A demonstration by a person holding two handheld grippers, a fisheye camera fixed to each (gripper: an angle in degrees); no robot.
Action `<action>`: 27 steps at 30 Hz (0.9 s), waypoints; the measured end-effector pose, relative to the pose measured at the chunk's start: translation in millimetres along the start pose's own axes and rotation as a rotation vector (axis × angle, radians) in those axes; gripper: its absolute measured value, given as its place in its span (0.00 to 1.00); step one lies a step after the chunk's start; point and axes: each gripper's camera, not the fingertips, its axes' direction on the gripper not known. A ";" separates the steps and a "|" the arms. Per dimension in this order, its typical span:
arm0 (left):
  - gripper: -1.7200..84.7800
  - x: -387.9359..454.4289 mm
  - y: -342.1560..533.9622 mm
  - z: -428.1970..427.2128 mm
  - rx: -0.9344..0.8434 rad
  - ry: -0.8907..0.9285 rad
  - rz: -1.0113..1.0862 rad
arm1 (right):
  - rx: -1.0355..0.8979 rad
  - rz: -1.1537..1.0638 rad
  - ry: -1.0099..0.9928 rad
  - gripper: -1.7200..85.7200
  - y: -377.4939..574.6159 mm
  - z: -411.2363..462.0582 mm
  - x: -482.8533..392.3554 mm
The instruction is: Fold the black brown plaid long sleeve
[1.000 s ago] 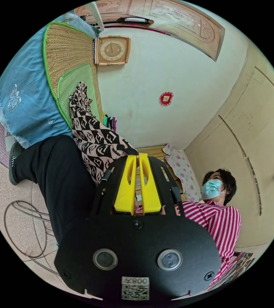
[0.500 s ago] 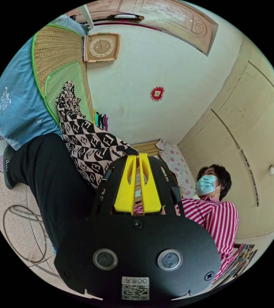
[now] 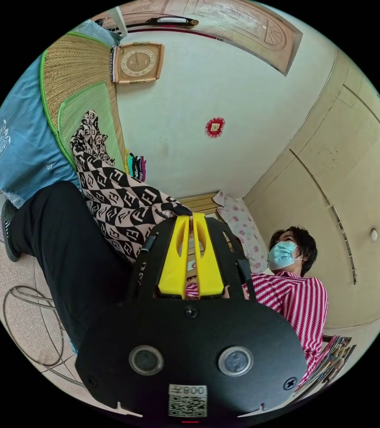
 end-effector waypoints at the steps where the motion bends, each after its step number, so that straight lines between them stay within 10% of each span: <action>1: 0.04 0.8 0.7 1.3 -0.003 0.002 0.001 | -0.002 -0.003 0.001 0.04 0.8 2.2 -1.3; 27: 0.04 24.1 -4.1 19.8 0.013 0.034 0.018 | 0.015 -0.006 -0.008 0.04 5.5 22.9 -34.7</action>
